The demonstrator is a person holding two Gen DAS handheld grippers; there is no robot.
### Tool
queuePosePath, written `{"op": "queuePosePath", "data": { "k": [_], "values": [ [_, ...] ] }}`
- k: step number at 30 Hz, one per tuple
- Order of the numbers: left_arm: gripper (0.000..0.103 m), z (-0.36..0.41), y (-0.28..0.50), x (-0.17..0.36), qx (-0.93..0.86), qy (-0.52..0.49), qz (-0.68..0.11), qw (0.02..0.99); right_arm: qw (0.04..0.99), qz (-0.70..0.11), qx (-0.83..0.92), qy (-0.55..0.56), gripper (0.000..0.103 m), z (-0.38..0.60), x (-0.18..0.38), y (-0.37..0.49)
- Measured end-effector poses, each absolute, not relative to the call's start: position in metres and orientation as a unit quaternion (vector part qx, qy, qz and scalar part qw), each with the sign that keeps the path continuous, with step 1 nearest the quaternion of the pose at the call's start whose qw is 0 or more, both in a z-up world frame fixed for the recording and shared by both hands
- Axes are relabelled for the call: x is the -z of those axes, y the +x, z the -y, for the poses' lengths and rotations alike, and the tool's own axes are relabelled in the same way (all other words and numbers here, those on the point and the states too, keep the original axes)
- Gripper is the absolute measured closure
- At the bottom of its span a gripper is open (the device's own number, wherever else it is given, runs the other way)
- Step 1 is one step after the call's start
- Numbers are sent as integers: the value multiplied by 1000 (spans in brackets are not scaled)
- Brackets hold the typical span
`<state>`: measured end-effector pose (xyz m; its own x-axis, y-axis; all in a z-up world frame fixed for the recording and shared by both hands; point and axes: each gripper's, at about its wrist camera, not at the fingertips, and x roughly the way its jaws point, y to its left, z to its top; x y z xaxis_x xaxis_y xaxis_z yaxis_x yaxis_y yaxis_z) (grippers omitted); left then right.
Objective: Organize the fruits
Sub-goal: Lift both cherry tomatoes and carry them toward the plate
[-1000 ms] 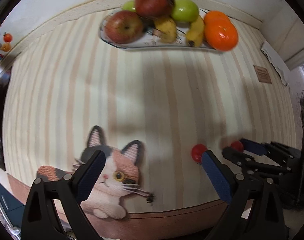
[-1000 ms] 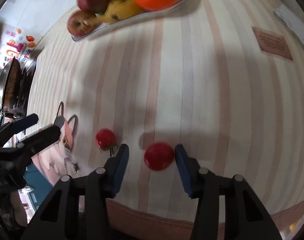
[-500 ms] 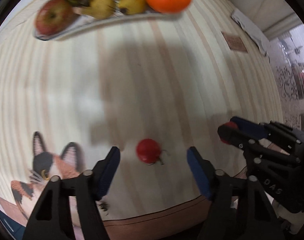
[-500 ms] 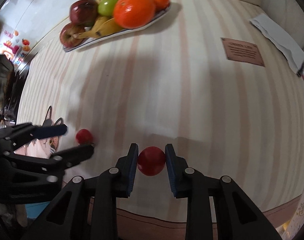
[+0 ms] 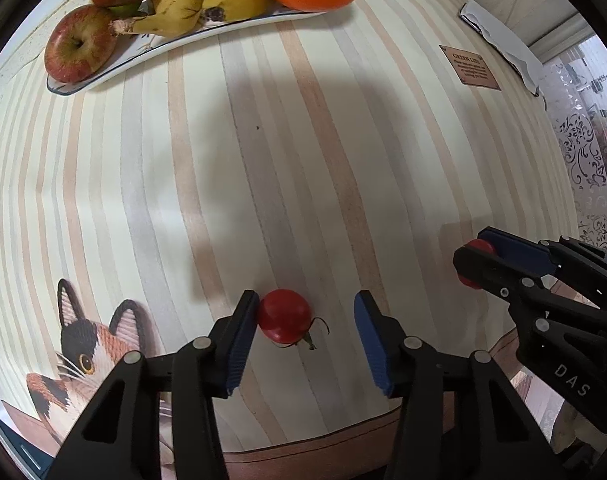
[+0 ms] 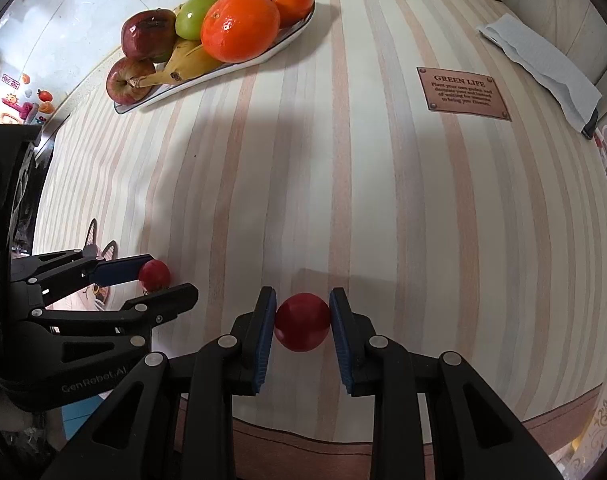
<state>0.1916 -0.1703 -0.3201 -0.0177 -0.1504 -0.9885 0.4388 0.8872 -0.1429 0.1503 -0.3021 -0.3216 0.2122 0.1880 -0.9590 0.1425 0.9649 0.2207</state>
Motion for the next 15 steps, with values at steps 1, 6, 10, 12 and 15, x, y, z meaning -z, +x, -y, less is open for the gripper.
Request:
{"op": "queuePosePath", "data": {
  "k": [1,6,10,12,15],
  "values": [
    [57,169,192,320,212,104,-681,693,767,-628,-15,133,73,303,322,150],
    [63,148,196,314,209,102,-679,697,768,-625,-16,141,73,307,319,152],
    [64,137,202,315,203,92,-678,700,770,-621,-18,142,73,308,316,152],
    [64,132,206,315,200,90,-675,705,771,-620,-17,143,73,309,315,152],
    [67,127,210,314,199,90,-670,709,772,-618,-18,148,73,311,314,151]
  ]
}}
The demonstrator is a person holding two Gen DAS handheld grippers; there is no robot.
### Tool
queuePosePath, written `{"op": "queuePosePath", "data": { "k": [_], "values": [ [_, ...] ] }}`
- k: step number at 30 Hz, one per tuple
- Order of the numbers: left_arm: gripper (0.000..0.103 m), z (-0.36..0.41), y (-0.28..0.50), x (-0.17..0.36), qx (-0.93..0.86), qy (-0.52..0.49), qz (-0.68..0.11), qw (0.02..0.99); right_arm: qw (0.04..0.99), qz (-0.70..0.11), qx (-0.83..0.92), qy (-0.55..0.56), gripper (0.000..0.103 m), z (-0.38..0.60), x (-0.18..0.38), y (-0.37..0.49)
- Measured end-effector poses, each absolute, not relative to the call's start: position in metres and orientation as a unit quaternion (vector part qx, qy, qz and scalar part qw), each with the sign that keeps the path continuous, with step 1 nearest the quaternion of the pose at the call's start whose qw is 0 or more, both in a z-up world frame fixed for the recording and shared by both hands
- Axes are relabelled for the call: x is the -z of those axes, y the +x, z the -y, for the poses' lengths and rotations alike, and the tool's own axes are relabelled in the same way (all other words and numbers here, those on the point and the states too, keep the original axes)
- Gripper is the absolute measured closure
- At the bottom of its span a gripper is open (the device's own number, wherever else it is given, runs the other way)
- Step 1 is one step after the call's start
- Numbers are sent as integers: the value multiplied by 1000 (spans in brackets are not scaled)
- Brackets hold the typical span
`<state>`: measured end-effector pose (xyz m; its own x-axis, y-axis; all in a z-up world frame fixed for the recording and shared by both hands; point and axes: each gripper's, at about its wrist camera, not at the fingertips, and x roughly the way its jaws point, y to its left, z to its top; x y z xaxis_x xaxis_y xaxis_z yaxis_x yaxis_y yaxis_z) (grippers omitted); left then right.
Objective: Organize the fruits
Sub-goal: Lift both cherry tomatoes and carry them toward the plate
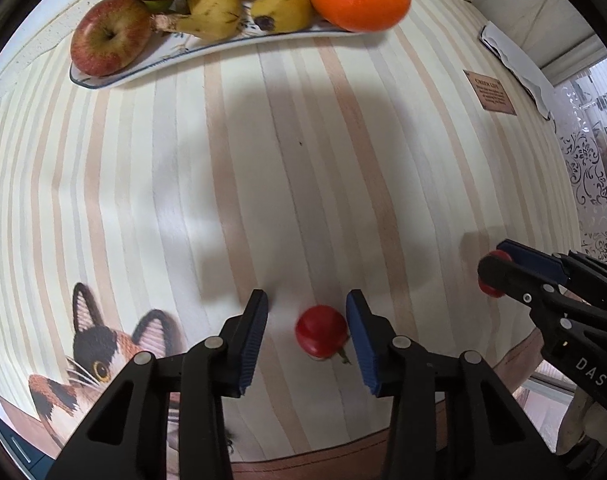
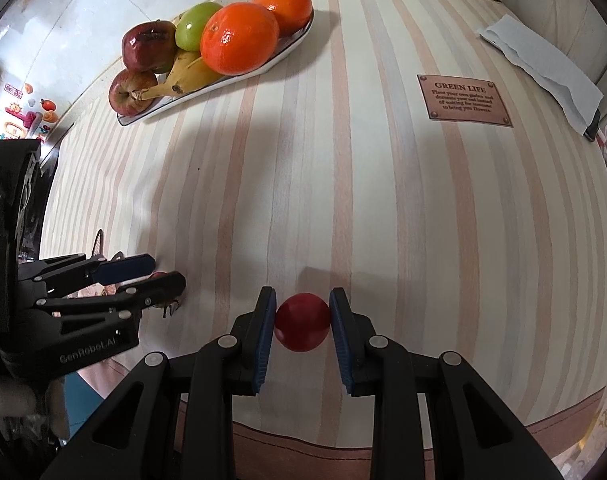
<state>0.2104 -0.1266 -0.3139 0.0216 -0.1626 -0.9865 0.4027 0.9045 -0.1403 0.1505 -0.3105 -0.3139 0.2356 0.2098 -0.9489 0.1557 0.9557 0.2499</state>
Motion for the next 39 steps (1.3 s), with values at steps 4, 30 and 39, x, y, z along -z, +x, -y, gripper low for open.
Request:
{"op": "queuePosePath", "data": {
  "k": [4,30,39],
  "values": [
    [77,112,219,312,197,62,-675,709,775,-613,-19,151,73,310,311,150],
    [70,80,200,298,233,18,-712,662,783,-601,-24,157,73,300,308,158],
    [71,66,210,275,236,11,-680,694,790,-592,-32,157,73,291,303,164]
  ]
}}
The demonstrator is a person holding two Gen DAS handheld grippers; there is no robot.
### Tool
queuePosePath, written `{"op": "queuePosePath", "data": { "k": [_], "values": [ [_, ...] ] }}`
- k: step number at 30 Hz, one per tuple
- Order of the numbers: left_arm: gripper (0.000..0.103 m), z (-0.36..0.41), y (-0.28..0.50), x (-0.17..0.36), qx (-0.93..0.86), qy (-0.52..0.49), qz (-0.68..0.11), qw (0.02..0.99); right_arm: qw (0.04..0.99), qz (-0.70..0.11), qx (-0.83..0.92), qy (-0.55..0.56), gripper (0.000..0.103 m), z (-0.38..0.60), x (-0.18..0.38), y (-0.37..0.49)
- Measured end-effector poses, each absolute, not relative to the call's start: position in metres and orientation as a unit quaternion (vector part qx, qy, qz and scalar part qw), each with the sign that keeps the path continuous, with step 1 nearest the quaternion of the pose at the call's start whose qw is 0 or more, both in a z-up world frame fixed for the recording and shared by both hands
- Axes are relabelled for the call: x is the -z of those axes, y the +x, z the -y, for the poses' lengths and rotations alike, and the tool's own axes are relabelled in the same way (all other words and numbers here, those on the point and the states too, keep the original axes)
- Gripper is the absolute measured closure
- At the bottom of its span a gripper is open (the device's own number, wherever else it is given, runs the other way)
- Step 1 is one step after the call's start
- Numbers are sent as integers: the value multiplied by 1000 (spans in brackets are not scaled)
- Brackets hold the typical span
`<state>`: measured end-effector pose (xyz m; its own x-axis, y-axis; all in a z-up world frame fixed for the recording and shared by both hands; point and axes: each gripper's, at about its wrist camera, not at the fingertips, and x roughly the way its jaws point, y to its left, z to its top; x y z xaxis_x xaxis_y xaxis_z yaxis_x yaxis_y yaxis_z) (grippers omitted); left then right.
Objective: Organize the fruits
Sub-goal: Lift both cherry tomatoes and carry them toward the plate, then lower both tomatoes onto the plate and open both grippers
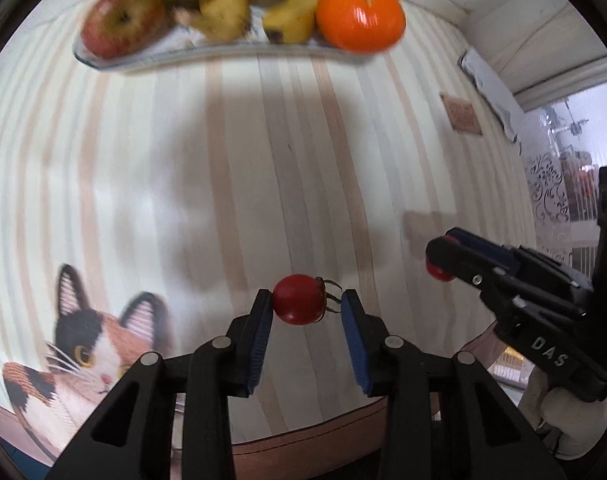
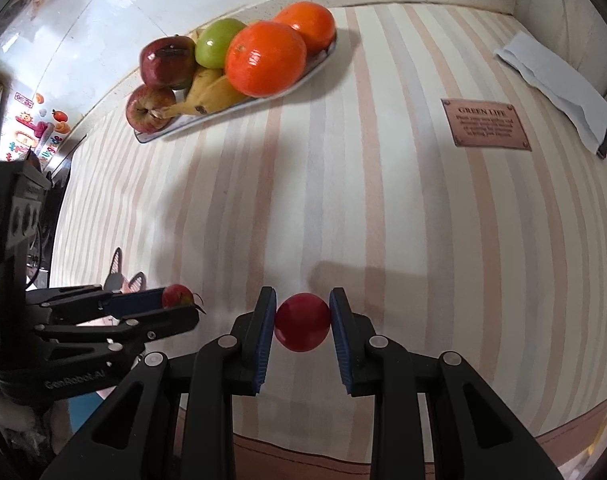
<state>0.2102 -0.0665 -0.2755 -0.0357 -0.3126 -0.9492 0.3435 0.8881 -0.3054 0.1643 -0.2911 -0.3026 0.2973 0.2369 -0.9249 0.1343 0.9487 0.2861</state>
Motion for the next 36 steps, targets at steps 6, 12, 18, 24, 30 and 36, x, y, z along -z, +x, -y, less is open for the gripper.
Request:
{"op": "queuePosePath", "data": {
  "k": [6,12,18,24,30,36],
  "values": [
    [71,32,240,228,230,-17,-628,743,813,-556,-62,160,73,268,277,192],
    [70,-3,299,207,229,-98,-608,754,843,-508,-103,140,73,233,246,237],
    [70,-21,352,199,223,-150,-592,760,859,-481,-131,118,73,198,235,287],
    [70,-29,382,206,238,-171,-602,743,866,-468,-135,112,73,172,241,319],
    [70,-30,387,231,259,-198,-630,705,865,-478,-126,87,73,157,261,335],
    [70,-30,383,241,263,-212,-640,691,866,-480,-126,59,73,151,274,341]
  ]
}}
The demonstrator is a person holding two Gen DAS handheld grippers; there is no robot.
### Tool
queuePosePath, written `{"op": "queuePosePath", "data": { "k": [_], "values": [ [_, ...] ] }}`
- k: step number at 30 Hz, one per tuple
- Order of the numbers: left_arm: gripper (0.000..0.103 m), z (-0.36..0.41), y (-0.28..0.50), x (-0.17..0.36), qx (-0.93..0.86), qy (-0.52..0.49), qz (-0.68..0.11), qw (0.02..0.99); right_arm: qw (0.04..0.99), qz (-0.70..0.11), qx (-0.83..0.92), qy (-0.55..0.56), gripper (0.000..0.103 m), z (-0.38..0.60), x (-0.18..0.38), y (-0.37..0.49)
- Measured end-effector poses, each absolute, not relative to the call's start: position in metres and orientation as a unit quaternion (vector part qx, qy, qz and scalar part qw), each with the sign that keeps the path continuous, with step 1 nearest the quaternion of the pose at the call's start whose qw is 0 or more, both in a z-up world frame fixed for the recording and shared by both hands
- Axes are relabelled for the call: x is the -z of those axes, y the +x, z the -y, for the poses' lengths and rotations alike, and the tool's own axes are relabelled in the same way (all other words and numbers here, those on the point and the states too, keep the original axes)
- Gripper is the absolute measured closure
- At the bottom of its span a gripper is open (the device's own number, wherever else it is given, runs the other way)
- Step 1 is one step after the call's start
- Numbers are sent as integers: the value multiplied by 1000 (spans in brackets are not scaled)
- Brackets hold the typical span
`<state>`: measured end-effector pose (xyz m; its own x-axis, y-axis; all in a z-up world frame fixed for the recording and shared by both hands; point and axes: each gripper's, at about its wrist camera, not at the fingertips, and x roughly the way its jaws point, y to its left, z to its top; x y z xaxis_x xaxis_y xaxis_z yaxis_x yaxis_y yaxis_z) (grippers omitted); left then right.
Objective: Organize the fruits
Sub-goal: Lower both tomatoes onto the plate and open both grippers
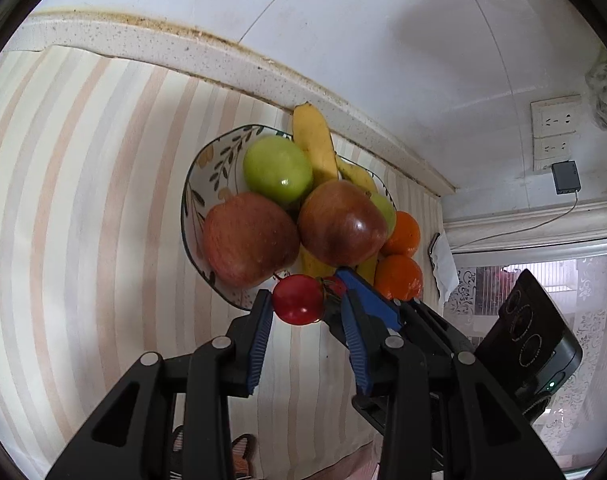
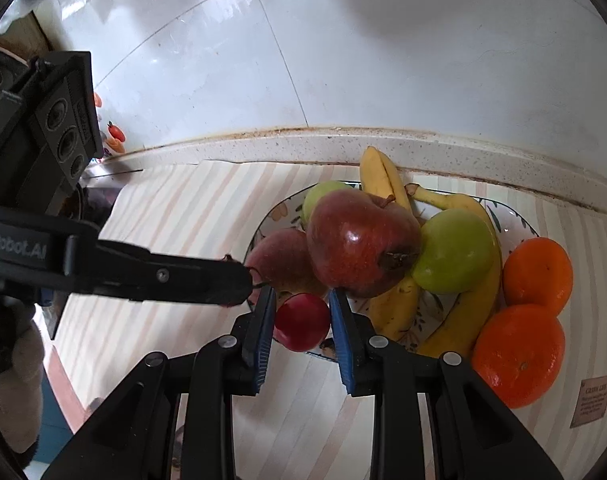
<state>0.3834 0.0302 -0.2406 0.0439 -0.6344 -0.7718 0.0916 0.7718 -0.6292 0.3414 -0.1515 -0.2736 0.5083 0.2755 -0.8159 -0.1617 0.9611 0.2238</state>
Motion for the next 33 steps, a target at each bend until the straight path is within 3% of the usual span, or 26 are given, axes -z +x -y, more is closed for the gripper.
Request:
{"op": "queuePosePath", "data": {
  "k": [3,6,9,22,28,33],
  "values": [
    [70,-26,382,242,263,-212,-640,691,869,-480,-117,32,72,147,278,341],
    [70,-22,382,244,264,-207,-640,691,869,-483,-106,32,56,150,283,340],
    [70,-18,381,244,268,-201,-640,692,872,-479,-94,41,49,160,280,333],
    [68,17,377,253,234,-99,-639,726,880,-465,-42,85,43,208,268,309],
    [53,19,377,260,208,-101,-644,729,881,-464,-36,84,40,213,263,305],
    [25,10,370,246,187,-101,-626,750,864,-495,-12,93,26,220,261,300]
  ]
}}
